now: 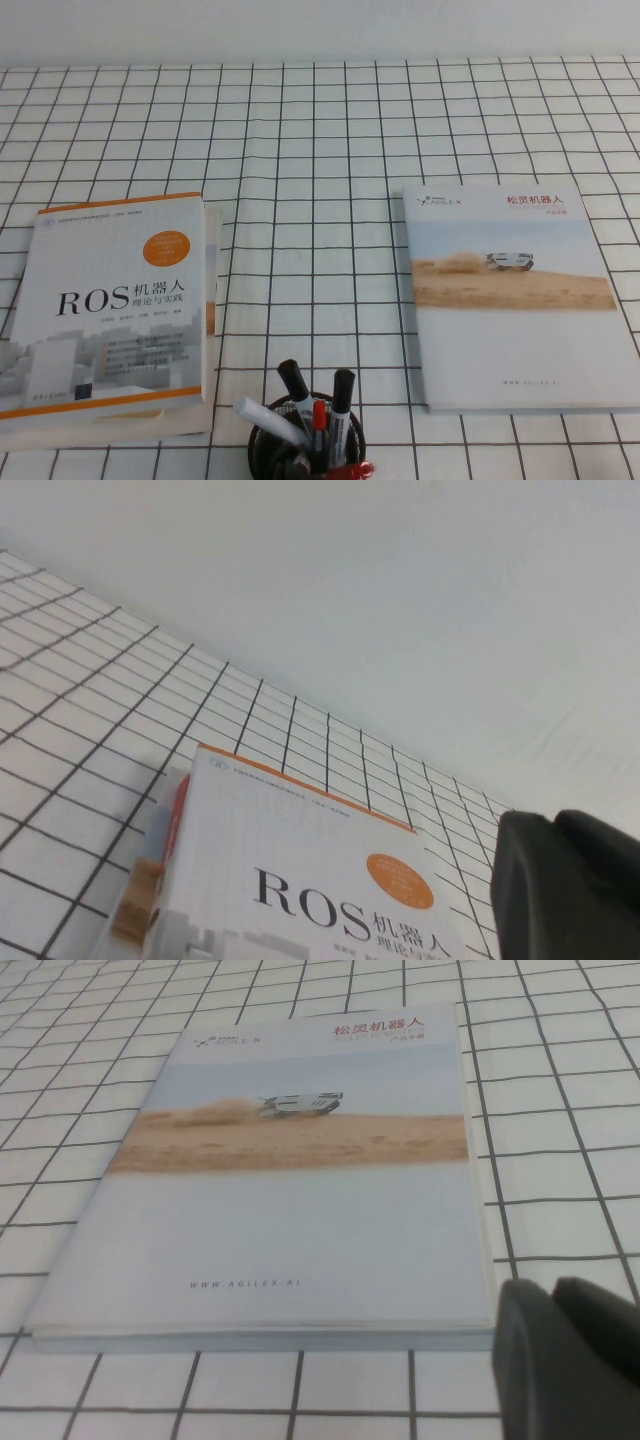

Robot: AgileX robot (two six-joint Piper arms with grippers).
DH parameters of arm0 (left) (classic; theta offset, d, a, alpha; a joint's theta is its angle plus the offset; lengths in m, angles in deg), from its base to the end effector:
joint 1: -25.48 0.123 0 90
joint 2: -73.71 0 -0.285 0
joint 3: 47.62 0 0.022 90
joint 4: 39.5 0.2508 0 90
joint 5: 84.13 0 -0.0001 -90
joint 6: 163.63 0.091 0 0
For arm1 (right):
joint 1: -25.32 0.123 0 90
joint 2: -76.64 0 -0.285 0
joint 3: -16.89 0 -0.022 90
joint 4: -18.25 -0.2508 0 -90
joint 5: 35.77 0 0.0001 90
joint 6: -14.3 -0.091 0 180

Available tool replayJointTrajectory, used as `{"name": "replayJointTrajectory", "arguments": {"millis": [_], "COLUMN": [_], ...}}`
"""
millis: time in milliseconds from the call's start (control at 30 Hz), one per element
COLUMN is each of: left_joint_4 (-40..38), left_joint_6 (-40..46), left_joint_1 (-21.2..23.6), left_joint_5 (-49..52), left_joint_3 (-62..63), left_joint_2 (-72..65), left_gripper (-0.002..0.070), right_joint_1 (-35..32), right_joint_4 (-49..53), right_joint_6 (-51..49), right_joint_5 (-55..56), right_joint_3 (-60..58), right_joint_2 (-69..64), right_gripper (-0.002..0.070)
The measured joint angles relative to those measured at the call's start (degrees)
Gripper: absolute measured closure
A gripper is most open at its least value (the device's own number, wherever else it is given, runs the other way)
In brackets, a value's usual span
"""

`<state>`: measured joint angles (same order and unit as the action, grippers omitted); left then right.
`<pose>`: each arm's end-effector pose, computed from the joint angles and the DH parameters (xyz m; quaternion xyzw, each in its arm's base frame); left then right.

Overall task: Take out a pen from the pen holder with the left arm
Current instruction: 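Take a marker out of the pen holder and lay it on the table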

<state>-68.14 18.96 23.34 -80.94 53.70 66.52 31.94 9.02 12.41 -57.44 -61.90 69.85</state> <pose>0.0566 -0.0046 0.2007 -0.1352 0.6857 -0.1830 0.6915 0.0512 0.0114 0.1713 0.0094 0.8036 0.1119 0.5845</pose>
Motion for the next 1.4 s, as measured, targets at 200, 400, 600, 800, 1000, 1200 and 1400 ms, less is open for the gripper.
{"name": "replayJointTrajectory", "arguments": {"millis": [200,400,600,800,1000,1200,1400], "left_joint_4": [-1.32,-1.32,-4.52,-14.85,-23.17,-25.73,-24.03], "left_joint_6": [-0.6,6.78,17.4,28.61,37.44,40.64,36.32], "left_joint_1": [0.0,0.0,0.0,0.0,-4.16,-11.97,-22.67], "left_joint_5": [8.34,17.95,19.16,17.37,14.68,9.66,-4.65], "left_joint_3": [8.11,20.62,28.75,30.06,30.06,29.11,23.43], "left_joint_2": [-8.33,-23.04,-33.29,-38.4,-40.74,-40.95,-40.95], "left_gripper": [0.0678,0.0678,0.0678,0.0678,0.0678,0.0678,0.0678], "right_joint_1": [0.0,0.0,0.0,0.0,0.0,0.0,0.0], "right_joint_4": [0.0,0.0,0.0,0.0,0.0,0.0,0.0], "right_joint_6": [0.0,0.0,0.0,0.0,0.0,0.0,0.0], "right_joint_5": [0.0,0.0,0.0,0.0,0.0,0.0,0.0], "right_joint_3": [0.0,0.0,0.0,0.0,0.0,0.0,0.0], "right_joint_2": [0.0,0.0,0.0,0.0,0.0,0.0,0.0], "right_gripper": [0.0688,0.0688,0.0688,0.0688,0.0688,0.0688,0.0688]}}
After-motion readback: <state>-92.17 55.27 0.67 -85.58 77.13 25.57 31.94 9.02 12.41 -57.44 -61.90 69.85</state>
